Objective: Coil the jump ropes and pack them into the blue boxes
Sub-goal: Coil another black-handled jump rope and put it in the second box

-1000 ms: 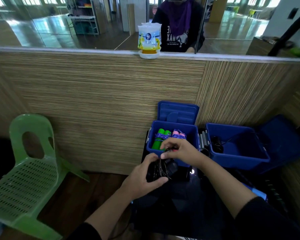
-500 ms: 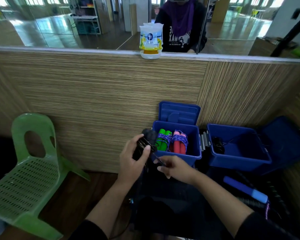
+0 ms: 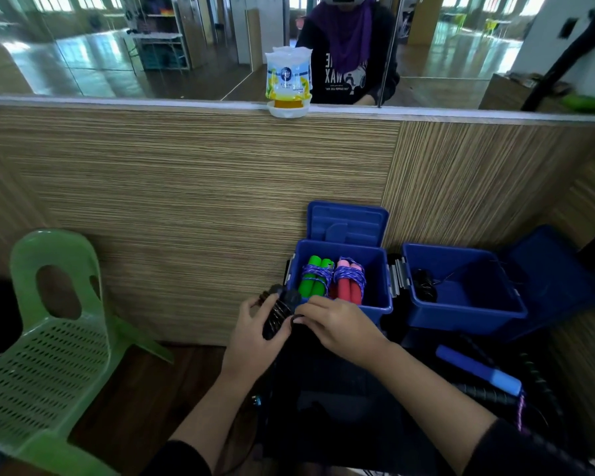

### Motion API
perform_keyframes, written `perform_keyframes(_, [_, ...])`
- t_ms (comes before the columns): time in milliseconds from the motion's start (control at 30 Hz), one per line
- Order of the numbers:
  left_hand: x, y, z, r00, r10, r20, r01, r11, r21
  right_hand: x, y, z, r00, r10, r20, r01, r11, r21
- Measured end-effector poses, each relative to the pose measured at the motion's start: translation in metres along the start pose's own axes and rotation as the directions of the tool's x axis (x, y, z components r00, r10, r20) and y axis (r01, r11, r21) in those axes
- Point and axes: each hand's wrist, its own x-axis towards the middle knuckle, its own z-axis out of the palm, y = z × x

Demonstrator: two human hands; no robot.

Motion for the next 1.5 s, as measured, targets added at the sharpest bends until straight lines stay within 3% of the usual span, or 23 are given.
perform_keyframes(200, [-0.013,0.013,0.001,0.992,0.073,0.107,-0.073,0.997,-0.005,0.005,0.007,0.001,0.936,0.341,-0.091,-0.278,0.871,0.405])
perform_keyframes(300, [-0.013,0.016,-0.001,0.983,0.125,0.134,-0.121,0.992,-0.036,0.004,0.014,0.003,0.863,0.506,-0.011,-0.437,0.757,0.486])
perform_keyframes(433, [-0.01,0.024,0.003,0.984,0.123,0.127,-0.102,0.983,-0.155,0.005,0.011,0.001,0.804,0.593,0.048,-0.499,0.628,0.597])
perform_keyframes(633, [-0.006,0.045,0.007,0.996,-0.075,0.047,0.085,0.963,-0.256,0.006,0.011,-0.007,0.774,0.632,0.04,-0.52,0.599,0.609])
perform_keyframes(867, [-0.004,0.038,0.004,0.999,0.026,0.018,-0.022,0.984,-0.174,-0.001,0.015,-0.009,0.787,0.608,0.101,-0.518,0.563,0.644])
perform_keyframes(967, [-0.005,0.038,-0.001,0.997,0.069,0.019,-0.064,0.98,-0.189,-0.004,0.014,-0.01,0.775,0.608,0.17,-0.514,0.451,0.73])
perform_keyframes(1100, [-0.004,0.038,-0.005,0.987,0.16,0.022,-0.153,0.97,-0.19,-0.005,0.014,-0.011,0.749,0.595,0.292,-0.502,0.221,0.836])
perform_keyframes(1167, [-0.005,0.04,-0.006,0.979,0.202,0.03,-0.192,0.96,-0.203,-0.005,0.018,-0.014,0.756,0.569,0.324,-0.498,0.178,0.849])
perform_keyframes(1267, [-0.008,0.043,-0.005,0.973,0.228,0.042,-0.213,0.951,-0.225,-0.003,0.02,-0.018,0.783,0.528,0.329,-0.513,0.248,0.822])
perform_keyframes(1400, [-0.006,0.045,-0.003,0.979,0.2,0.032,-0.183,0.941,-0.284,-0.002,0.021,-0.017,0.816,0.533,0.225,-0.521,0.508,0.686])
perform_keyframes(1500, [-0.002,0.045,-0.005,0.971,0.223,0.086,-0.188,0.934,-0.305,-0.006,0.022,-0.017,0.844,0.503,0.184,-0.502,0.622,0.601])
